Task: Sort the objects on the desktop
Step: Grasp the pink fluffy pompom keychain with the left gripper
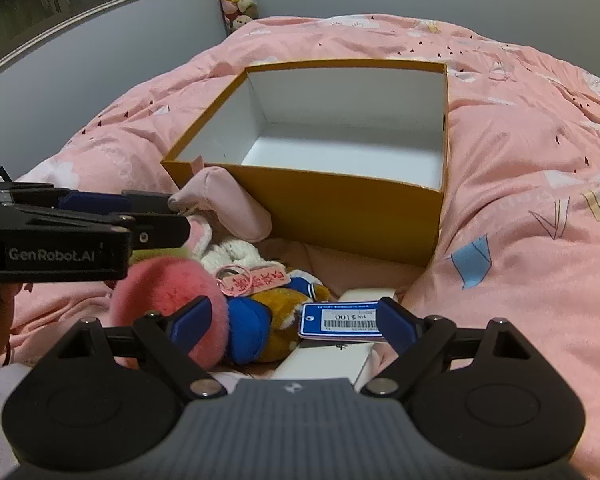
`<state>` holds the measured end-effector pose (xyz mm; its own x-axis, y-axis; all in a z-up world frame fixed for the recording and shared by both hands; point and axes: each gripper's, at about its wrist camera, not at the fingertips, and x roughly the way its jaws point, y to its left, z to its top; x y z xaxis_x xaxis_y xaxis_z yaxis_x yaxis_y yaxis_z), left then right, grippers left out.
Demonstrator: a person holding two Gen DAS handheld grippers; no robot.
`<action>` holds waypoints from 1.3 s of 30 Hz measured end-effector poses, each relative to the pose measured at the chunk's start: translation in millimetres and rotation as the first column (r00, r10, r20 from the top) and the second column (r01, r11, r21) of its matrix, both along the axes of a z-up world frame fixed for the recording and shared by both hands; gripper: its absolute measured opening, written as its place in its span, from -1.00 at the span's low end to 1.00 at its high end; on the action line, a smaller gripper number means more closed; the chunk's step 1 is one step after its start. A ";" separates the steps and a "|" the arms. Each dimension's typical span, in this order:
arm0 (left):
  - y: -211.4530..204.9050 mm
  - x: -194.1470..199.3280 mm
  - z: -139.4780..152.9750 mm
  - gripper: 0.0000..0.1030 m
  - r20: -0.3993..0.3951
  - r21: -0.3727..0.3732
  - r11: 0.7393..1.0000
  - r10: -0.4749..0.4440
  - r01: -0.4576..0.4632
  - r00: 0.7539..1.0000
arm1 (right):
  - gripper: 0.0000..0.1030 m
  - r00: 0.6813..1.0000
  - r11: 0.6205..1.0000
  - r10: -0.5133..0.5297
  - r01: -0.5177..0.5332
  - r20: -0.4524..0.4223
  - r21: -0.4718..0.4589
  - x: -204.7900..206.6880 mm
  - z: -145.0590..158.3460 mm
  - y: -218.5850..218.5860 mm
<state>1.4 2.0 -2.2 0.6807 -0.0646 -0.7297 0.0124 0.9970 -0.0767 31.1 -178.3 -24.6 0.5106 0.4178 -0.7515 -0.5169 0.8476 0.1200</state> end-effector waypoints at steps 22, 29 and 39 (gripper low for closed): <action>-0.1 0.9 1.6 0.53 -0.041 -0.013 0.998 -0.061 0.061 0.997 | 0.73 1.000 0.999 -0.015 0.014 -0.016 -0.034 3.7 -0.7 -8.1; -4.4 -5.9 7.9 0.34 -0.068 -0.029 0.982 -0.189 0.187 0.980 | 0.43 0.997 1.000 -0.005 0.005 -0.072 0.008 7.5 7.0 -28.6; -18.7 -9.8 -3.8 0.25 -0.145 -0.027 0.958 -0.285 0.284 0.948 | 0.21 0.993 1.000 0.022 -0.022 -0.113 0.006 2.2 -2.3 -28.9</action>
